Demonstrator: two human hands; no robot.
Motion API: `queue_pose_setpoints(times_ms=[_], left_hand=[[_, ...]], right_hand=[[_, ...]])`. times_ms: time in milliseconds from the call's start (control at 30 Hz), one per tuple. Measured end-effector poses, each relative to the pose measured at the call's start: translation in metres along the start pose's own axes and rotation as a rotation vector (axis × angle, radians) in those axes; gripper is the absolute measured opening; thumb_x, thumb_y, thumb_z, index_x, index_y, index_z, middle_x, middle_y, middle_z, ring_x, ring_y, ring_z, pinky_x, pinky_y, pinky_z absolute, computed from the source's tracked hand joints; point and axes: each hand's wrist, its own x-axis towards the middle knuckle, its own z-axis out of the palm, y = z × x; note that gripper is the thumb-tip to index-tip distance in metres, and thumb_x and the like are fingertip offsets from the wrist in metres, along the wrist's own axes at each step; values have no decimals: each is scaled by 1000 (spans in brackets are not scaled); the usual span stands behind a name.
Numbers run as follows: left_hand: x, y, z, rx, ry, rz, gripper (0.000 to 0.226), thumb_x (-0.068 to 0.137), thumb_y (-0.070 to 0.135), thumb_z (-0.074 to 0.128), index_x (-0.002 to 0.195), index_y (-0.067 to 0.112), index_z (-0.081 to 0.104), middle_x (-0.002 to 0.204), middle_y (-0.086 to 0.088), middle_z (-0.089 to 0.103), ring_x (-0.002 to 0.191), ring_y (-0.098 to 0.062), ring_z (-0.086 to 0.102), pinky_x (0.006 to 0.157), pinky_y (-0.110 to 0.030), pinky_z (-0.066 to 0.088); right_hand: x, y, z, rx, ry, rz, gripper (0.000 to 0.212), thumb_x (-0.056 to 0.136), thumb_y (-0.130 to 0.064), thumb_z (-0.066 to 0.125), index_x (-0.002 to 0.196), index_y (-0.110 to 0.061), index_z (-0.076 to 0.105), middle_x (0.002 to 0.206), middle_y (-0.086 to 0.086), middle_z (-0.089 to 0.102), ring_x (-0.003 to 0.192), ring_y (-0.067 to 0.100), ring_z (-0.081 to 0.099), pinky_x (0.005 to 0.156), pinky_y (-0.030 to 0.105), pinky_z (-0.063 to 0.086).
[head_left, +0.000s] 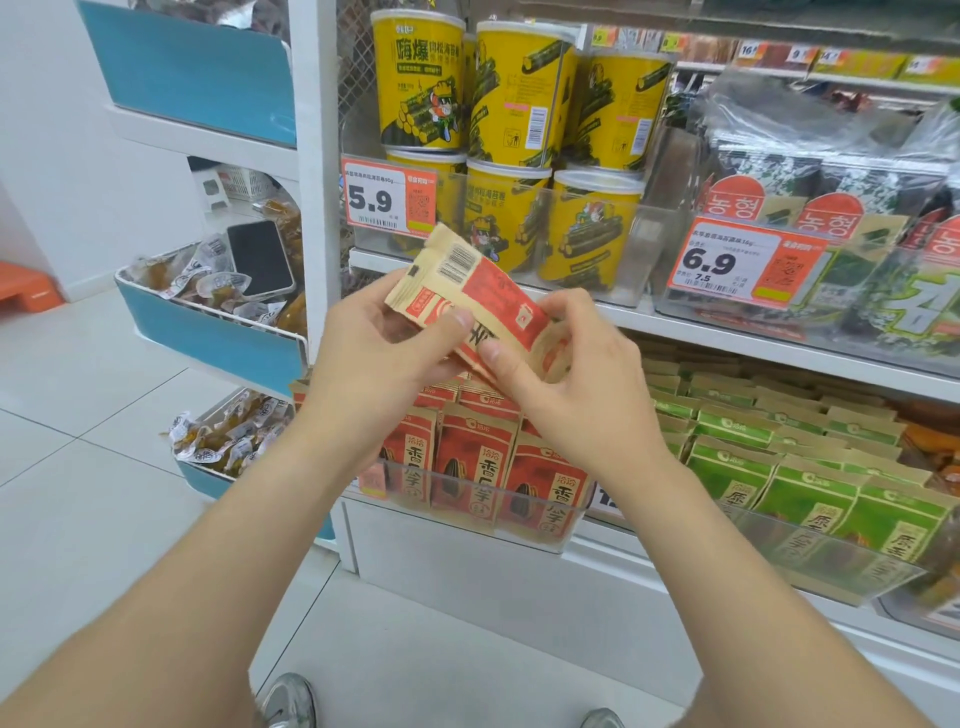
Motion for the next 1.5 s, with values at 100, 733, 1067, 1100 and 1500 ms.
queue_pose_setpoints(times_ms=[100,733,1067,1100,1500], left_hand=[[1,-3,0,149,-2,-10,20,99,7,75,113,21,76,96,-1,83,92,-21,81,80,-40,68],[-3,-5,2,239,-143,-7,26,111,17,53,110,6,76,97,-21,79,89,-34,80,75,-45,68],[-4,-9,0,511,-177,50,57,92,58,51,99,4,69,90,-29,74,85,-52,71,78,-66,61],[-4,-9,1,530,-181,55,58,93,58,50,98,3,68,88,-29,74,84,-51,71,78,-65,61],[-5,-6,6,541,-187,70,53,94,55,51,96,5,67,88,-29,72,83,-49,71,77,-65,61]], right_hand=[[0,3,0,-260,-5,-34,64,87,-87,56,126,-38,66,105,-13,75,101,19,71,81,41,59],[-3,-6,14,-468,326,-590,22,103,-19,62,120,-19,76,80,-4,72,67,23,70,48,32,40],[-2,-10,16,-543,316,-535,23,109,-35,59,99,-21,74,70,-3,69,59,28,70,46,29,39],[-1,-10,15,-547,326,-539,24,109,-35,60,96,-20,74,72,-3,70,63,26,71,47,29,36],[-1,-15,15,-414,308,-490,19,108,-28,56,104,-20,73,90,-4,72,81,21,69,55,33,46]])
